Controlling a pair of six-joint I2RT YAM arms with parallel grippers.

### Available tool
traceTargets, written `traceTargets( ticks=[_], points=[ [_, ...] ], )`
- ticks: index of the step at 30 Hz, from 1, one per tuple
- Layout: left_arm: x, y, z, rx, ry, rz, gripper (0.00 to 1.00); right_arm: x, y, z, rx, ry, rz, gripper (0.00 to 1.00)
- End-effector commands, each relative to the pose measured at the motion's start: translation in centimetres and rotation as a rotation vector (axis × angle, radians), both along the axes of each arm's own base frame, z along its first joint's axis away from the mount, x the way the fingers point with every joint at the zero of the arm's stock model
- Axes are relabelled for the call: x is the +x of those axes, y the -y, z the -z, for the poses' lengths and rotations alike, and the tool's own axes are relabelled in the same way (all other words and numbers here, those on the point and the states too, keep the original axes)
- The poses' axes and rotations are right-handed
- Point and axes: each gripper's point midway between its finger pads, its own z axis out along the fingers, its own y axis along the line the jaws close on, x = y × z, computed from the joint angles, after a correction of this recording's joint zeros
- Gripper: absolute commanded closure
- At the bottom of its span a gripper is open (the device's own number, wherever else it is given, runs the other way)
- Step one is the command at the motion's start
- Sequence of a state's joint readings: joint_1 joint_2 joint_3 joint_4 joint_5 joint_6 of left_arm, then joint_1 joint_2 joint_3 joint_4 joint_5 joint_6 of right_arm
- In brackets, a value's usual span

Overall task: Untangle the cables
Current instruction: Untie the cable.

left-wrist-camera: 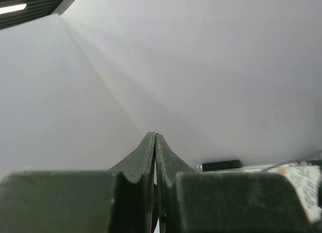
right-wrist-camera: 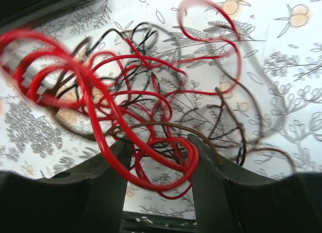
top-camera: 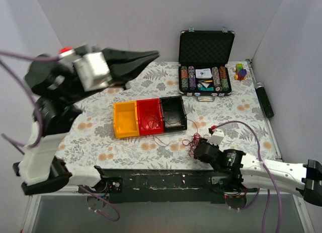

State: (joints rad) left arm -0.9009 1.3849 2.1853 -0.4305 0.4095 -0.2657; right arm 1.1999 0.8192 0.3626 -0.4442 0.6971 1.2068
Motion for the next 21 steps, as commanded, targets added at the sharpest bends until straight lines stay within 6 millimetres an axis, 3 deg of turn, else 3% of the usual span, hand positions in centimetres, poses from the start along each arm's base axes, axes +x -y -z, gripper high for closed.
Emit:
traceTargets(
  ticks=[1,5,9,11,15,18,21],
  points=[
    [-6.1,-4.0,2.2,0.048,0.027,0.13,1.0,-0.2,-0.3,-2.8,-0.005,0.082,-0.148,0.44],
    [-6.0,-3.3,7.9,0.15,-0.054,0.156,1.0,0.2,-1.2,-7.7,0.124,0.213,-0.212,0.43],
    [-6.1,-2.7,11.8,0.232,-0.153,0.191,1.0,-0.2,-0.2,-8.7,0.095,0.2,-0.214,0.45],
    [-6.5,-2.2,15.3,0.298,-0.206,0.23,1.0,-0.4,0.0,-8.7,0.087,0.183,-0.215,0.45],
    [-5.6,-1.0,24.3,0.44,-0.304,0.236,0.99,-0.1,-0.3,-8.8,0.087,0.184,-0.206,0.45],
    [-5.0,-0.6,31.2,0.545,-0.302,0.24,0.94,0.3,-1.7,-9.4,0.102,0.211,-0.227,0.44],
    [-4.4,-0.1,36.6,0.613,-0.269,0.245,0.89,0.6,-3.4,-9.4,0.095,0.234,-0.286,0.43]
  ],
)
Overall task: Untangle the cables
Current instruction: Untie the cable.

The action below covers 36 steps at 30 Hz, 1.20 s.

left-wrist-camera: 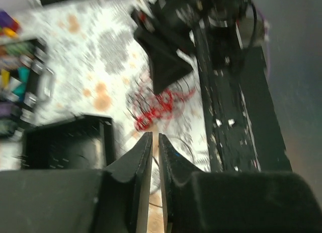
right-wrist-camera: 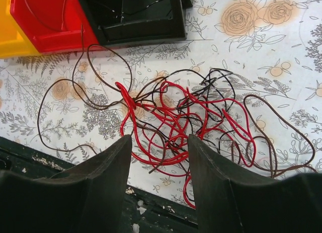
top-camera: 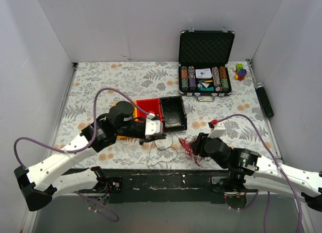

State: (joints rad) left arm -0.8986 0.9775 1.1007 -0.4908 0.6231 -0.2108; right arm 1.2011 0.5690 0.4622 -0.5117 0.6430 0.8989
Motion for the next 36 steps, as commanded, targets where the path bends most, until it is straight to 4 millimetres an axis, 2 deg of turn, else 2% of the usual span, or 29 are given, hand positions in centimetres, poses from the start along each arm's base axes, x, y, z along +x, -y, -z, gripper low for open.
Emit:
traceTargets(
  ticks=[1,2,7,12,16,21,28,30,36],
  points=[
    [-0.2,-0.1,4.7,0.028,0.117,0.073,0.88,0.8,-3.2,-2.3,0.04,0.076,-0.085,0.43],
    [0.1,0.0,6.3,0.05,0.133,0.088,0.87,0.9,-3.6,-2.2,0.027,0.084,-0.099,0.43],
    [1.1,1.4,11.0,0.092,0.214,0.158,0.87,2.1,-4.6,-3.0,-0.028,0.14,-0.114,0.43],
    [2.3,2.9,13.6,0.096,0.324,0.214,0.87,2.7,-5.7,-3.2,-0.043,0.165,-0.152,0.41],
    [2.8,3.5,15.7,0.117,0.395,0.273,0.83,3.1,-6.2,-2.8,-0.056,0.156,-0.175,0.41],
    [3.6,4.2,16.9,0.121,0.443,0.282,0.71,3.5,-6.2,-1.7,-0.086,0.135,-0.194,0.4],
    [4.7,4.7,17.3,0.1,0.501,0.248,0.52,3.6,-6.3,-0.8,-0.044,0.114,-0.218,0.44],
    [5.0,5.0,17.3,0.1,0.49,0.233,0.52,3.4,-6.4,-0.4,-0.031,0.108,-0.229,0.47],
    [6.2,5.4,19.4,0.16,0.504,0.233,0.51,2.8,-6.4,1.1,-0.008,0.078,-0.239,0.51]
  ],
)
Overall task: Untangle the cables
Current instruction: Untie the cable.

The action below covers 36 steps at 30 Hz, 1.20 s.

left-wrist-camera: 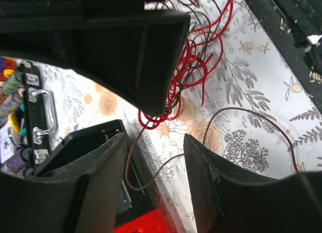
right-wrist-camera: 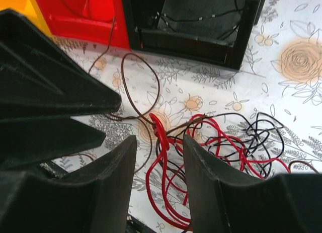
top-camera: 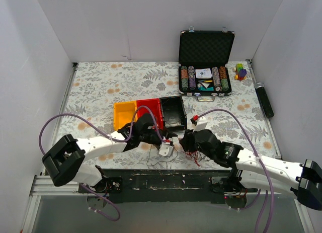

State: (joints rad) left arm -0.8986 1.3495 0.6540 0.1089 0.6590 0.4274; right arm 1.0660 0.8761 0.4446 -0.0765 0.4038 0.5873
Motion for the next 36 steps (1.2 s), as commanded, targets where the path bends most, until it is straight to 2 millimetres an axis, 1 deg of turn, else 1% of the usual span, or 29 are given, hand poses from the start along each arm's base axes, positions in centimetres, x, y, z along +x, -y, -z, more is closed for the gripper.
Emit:
traceTargets(
  ticks=[1,2,4,6,8,13,15,17,18,20,22,24,25,29,31,33,35,36],
  points=[
    [1.4,0.8,0.5,0.015,0.054,-0.011,0.51,-0.2,-0.6,0.0,0.052,-0.001,-0.02,0.51],
    [1.7,0.8,0.9,0.029,0.063,-0.01,0.53,-0.1,-0.9,-0.2,0.071,0.008,-0.019,0.52],
    [2.1,0.8,1.9,0.062,0.086,-0.008,0.58,0.0,-0.8,-0.2,0.08,0.009,-0.013,0.56],
    [2.8,1.0,2.4,0.072,0.089,-0.023,0.7,0.0,-0.8,-0.2,0.087,0.011,-0.013,0.61],
    [3.1,1.3,2.2,0.059,0.104,-0.03,0.8,0.0,-0.8,-0.4,0.094,0.012,-0.011,0.67],
    [3.2,1.4,1.8,0.062,0.102,-0.023,0.87,-0.4,-0.5,0.0,0.092,-0.001,-0.014,0.8],
    [3.0,1.3,1.7,0.066,0.099,-0.019,0.89,-0.6,-0.3,0.4,0.092,-0.013,-0.011,0.82],
    [2.7,0.9,2.0,0.073,0.103,-0.011,0.9,-0.8,-0.2,0.7,0.092,-0.02,-0.014,0.8],
    [2.5,0.8,1.9,0.073,0.108,-0.005,0.92,-0.9,-0.1,1.0,0.089,-0.026,-0.016,0.76],
    [2.2,0.7,1.8,0.066,0.103,0.0,0.96,-1.0,0.0,1.3,0.083,-0.031,-0.011,0.59],
    [1.9,0.6,1.4,0.058,0.087,0.004,1.0,-0.9,0.1,1.4,0.079,-0.029,-0.009,0.45],
    [1.6,0.7,0.7,0.044,0.077,0.006,1.0,-0.9,-0.2,1.3,0.08,-0.023,-0.023,0.38],
    [1.4,0.6,0.6,0.042,0.069,0.008,1.0,-1.0,-0.4,1.2,0.08,-0.02,-0.035,0.36],
    [0.8,0.5,-0.1,0.036,0.04,0.02,1.0,-0.5,-0.6,1.6,0.041,-0.009,-0.043,0.34],
    [0.4,0.5,-0.4,0.03,0.031,0.025,1.0,-0.4,-0.7,1.7,0.026,-0.011,-0.047,0.36],
    [0.2,0.5,-0.5,0.029,0.025,0.027,1.0,-0.4,-0.8,2.2,0.012,-0.02,-0.051,0.41],
    [0.0,0.3,-0.2,0.036,0.021,0.028,1.0,-0.5,-0.8,2.4,0.017,-0.028,-0.051,0.51],
    [0.0,0.3,0.0,0.041,0.021,0.026,0.94,-0.7,-0.7,2.6,0.018,-0.033,-0.051,0.57]
  ],
)
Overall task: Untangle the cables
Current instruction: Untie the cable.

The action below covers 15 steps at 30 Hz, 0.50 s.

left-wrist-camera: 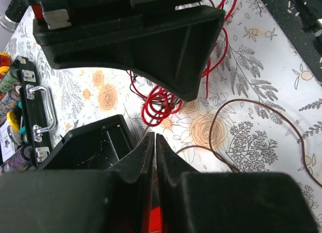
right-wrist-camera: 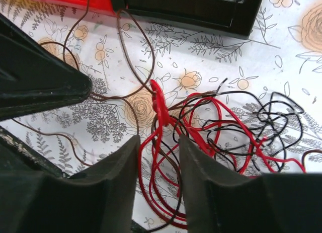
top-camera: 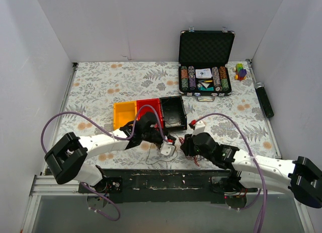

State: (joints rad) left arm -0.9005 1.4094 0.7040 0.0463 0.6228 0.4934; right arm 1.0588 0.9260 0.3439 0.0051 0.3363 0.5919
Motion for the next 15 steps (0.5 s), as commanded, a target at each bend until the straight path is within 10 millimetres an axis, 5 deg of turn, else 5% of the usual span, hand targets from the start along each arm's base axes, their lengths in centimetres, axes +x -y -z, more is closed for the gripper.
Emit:
traceTargets(
  ticks=[1,2,8,15],
  points=[
    [-0.9,0.0,-1.1,-0.02,-0.005,0.025,0.78,0.5,-1.0,-1.6,0.062,0.031,-0.006,0.63],
    [-0.8,0.0,-0.8,-0.014,-0.001,0.026,0.67,0.4,-0.9,-1.5,0.068,0.029,-0.005,0.69],
    [0.4,1.0,-1.0,-0.047,0.029,0.003,0.4,-0.2,-0.3,-1.2,0.086,0.022,-0.009,0.76],
    [1.6,1.9,-0.8,-0.05,0.048,-0.023,0.43,-0.7,-0.3,-0.8,0.082,0.002,-0.031,0.81]
  ],
)
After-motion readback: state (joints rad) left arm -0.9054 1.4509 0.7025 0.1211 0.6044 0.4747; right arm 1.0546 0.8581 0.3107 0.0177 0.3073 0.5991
